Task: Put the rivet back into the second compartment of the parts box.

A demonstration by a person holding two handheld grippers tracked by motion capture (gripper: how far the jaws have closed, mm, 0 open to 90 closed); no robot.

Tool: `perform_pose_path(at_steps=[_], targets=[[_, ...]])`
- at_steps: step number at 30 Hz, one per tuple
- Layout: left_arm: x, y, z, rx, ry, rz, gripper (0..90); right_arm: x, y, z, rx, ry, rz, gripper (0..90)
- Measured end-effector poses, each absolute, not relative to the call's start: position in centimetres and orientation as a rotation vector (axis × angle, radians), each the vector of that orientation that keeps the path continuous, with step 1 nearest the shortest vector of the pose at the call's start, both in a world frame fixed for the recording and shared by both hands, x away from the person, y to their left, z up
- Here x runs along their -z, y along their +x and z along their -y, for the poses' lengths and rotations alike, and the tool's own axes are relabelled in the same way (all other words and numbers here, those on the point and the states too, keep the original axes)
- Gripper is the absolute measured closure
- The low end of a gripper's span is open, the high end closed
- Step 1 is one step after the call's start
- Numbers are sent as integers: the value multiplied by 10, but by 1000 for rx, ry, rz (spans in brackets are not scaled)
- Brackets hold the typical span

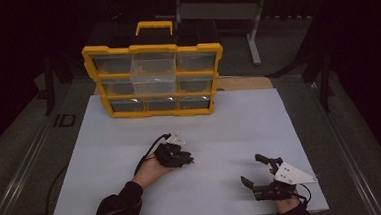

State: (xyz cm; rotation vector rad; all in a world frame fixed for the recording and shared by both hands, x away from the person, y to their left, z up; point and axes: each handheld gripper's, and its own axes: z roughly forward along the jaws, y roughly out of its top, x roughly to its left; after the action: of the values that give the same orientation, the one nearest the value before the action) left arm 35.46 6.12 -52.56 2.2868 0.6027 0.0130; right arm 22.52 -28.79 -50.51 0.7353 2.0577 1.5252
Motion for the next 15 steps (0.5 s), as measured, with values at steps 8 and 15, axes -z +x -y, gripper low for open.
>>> perform_pose_path(at_steps=[8, 15], targets=[[524, 356, -62, -33, 2313, -578, 817, 505, 225, 287, -1519, 734, -2061, 111], [513, 357, -70, -31, 2283, -561, 824, 505, 225, 287, -1518, 734, -2061, 111]])
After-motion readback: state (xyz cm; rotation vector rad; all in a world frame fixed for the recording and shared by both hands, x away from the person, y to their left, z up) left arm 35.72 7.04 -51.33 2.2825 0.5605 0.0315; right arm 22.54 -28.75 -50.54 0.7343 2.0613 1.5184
